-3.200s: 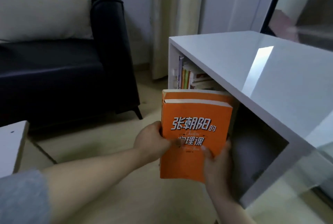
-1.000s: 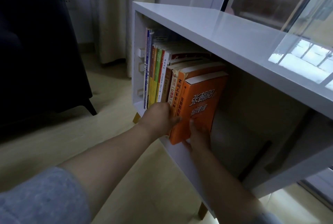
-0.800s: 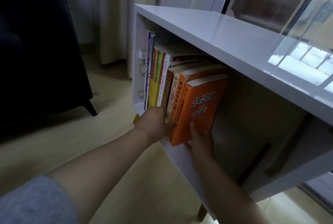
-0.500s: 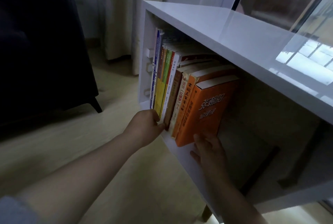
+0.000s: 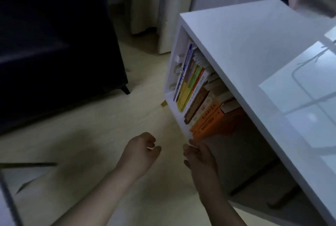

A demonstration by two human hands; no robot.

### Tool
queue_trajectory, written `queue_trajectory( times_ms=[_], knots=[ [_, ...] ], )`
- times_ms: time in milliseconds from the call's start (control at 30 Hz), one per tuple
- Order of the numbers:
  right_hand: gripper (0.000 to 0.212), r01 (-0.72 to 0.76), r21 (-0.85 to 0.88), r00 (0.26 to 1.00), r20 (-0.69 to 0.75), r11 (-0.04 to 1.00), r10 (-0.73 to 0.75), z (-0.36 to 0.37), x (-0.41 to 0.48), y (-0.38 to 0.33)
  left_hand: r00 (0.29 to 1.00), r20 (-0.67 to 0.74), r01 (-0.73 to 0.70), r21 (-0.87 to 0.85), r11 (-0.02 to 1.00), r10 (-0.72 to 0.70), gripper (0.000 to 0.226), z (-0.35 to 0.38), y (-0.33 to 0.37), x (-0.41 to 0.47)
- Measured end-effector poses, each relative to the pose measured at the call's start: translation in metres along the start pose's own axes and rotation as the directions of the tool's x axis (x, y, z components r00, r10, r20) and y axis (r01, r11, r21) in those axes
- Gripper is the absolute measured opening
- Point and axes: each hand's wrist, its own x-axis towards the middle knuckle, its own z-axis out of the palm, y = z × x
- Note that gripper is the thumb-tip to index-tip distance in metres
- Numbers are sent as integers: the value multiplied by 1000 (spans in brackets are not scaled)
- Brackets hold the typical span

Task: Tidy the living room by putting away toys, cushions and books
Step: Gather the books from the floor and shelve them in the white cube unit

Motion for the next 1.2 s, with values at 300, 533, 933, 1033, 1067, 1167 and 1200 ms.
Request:
queue_trajectory(
  times_ms=[300, 533, 933, 1033, 1067, 1167, 1200],
  knots=[
    [22, -60, -91, 997, 50, 994, 64, -28, -110, -160, 993, -35, 107, -88, 990, -111, 12, -130, 93, -94],
    [27, -100, -104, 995, -3, 990, 100, -56, -212, -311, 996, 64, 70, -81, 994, -65, 13, -259, 206, -177],
    [22, -25, 37, 997, -69, 999, 27, -90, -285, -455, 995, 67, -75, -72, 995, 80, 21, -355, 347, -230],
    [23, -9, 46, 995, -94, 999, 13, -105, -274, -476, 991, 77, -105, -41, 994, 108, 19, -363, 376, -216],
    [23, 2, 71, 995, -97, 997, 5, -110, -266, -485, 991, 71, -114, -42, 993, 117, 17, -365, 387, -207],
    [25, 5, 106, 995, -102, 994, 6, -120, -249, -503, 988, 76, -135, -27, 990, 137, 13, -371, 407, -189],
    [25, 18, 110, 994, -109, 994, -6, -122, -240, -508, 986, 77, -147, -26, 989, 149, 13, -372, 413, -180]
  ],
)
